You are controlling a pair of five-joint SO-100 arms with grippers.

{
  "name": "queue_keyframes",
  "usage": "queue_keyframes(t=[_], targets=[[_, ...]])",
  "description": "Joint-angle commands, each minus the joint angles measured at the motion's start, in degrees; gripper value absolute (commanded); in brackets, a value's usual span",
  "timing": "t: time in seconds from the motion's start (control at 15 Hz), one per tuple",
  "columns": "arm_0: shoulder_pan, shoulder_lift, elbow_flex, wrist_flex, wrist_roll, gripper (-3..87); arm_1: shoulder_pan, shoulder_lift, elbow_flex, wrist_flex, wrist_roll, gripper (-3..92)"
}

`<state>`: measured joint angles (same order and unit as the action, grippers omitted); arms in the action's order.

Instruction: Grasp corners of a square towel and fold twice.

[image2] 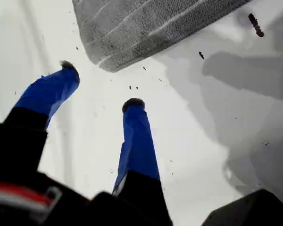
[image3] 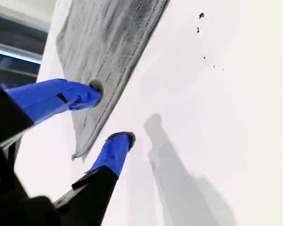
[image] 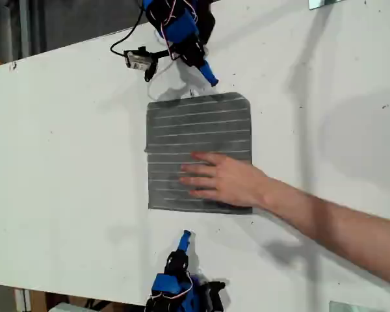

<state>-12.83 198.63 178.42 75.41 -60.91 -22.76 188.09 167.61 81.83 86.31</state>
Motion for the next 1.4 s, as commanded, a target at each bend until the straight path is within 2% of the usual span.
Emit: queue_keyframes(t=[0.0, 0.93, 1.0, 1.13, 1.2, 1.33], targets=[[-3.52, 0.18, 0.18, -0.53, 0.88, 17.0, 13.18, 0.26, -2.72, 0.88, -0.97, 22.5], [-3.60, 0.18, 0.18, -0.53, 0.88, 14.5, 13.18, 0.26, -2.72, 0.88, -0.97, 22.5], [-3.60, 0.18, 0.18, -0.53, 0.88, 14.3, 15.12, 0.26, -2.55, 0.88, -1.05, 21.6], [-8.53, 0.18, 0.26, -0.70, 1.14, 14.0, 17.67, 0.26, -2.37, 0.79, -0.62, 21.6], [-11.07, 0.18, 0.26, -0.62, 1.05, 14.0, 16.08, 0.26, -2.29, -0.97, -0.09, 21.6], [-12.30, 0.18, 0.26, -0.62, 1.05, 14.0, 5.36, 0.26, -2.90, -0.53, 0.88, 23.6]])
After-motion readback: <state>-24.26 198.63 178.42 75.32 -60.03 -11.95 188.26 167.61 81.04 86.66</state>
